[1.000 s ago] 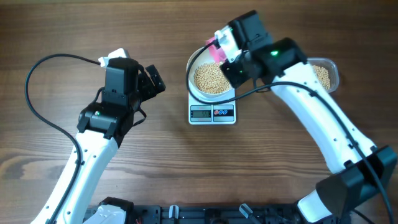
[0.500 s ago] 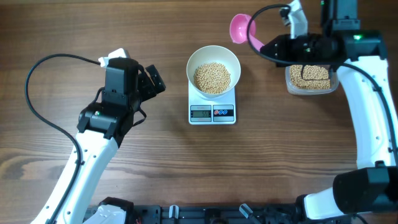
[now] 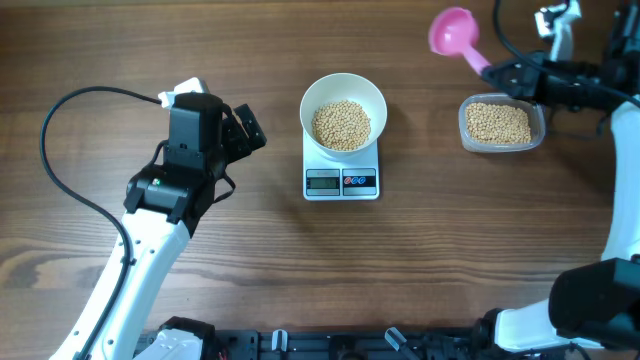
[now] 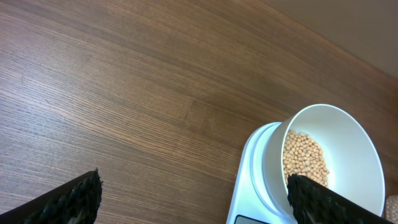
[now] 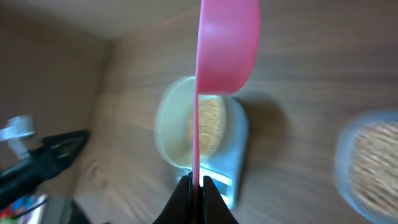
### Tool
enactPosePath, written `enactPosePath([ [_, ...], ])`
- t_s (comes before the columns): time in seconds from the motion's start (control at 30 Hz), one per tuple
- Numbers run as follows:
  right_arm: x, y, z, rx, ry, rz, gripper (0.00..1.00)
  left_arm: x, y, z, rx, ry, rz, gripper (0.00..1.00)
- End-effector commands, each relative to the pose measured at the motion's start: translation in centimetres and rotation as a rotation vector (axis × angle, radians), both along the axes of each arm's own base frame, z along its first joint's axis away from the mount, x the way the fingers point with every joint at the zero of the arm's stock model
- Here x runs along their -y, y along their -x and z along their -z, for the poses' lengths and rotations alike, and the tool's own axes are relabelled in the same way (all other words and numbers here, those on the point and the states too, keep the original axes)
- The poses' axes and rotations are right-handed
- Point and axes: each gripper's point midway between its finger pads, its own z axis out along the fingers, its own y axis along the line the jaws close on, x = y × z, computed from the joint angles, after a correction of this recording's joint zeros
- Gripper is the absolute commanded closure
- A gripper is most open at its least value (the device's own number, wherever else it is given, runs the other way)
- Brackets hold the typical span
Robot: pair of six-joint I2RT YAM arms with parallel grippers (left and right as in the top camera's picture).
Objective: Scoop item into bowl and weigh 150g on scale
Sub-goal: 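Move the empty scoop with the right gripper back to the tub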
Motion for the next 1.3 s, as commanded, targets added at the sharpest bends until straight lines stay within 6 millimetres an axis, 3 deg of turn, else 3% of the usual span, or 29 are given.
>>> enactPosePath([
  [0.0,5.2,0.5,1.5,-0.054,0.243,0.149,0.96,-0.3,-0.1,0.1,-0.003,0.000,-0.007,0.00],
  [0.23,10.5,3.9,4.6,-0.251,0.559,0.247,0.96,-0.3,-0.1,0.1,-0.003,0.000,-0.007,0.00],
  [0.33,12.1,4.9,5.1,-0.301,0.648,0.278,0.96,-0.3,-0.1,0.1,-0.003,0.000,-0.007,0.00],
  [0.5,12.3,4.6,5.9,-0.303,0.654,0.278,0.96,-0.3,-0.1,0.1,-0.003,0.000,-0.007,0.00],
  [0.63,11.4,4.3,8.3,-0.307,0.661,0.230,0.96,-0.3,-0.1,0.1,-0.003,0.000,-0.007,0.00],
  [0.73,10.3,3.7,8.6,-0.286,0.675,0.198,0.96,-0.3,-0.1,0.1,-0.002,0.000,-0.007,0.00],
  [0.93,10.6,3.3,9.1,-0.296,0.808,0.224,0.96,-0.3,-0.1,0.1,-0.003,0.000,-0.007,0.00],
  [1.27,10.3,4.4,12.5,-0.361,0.826,0.219,0.95,-0.3,-0.1,0.1,-0.002,0.000,-0.007,0.00],
])
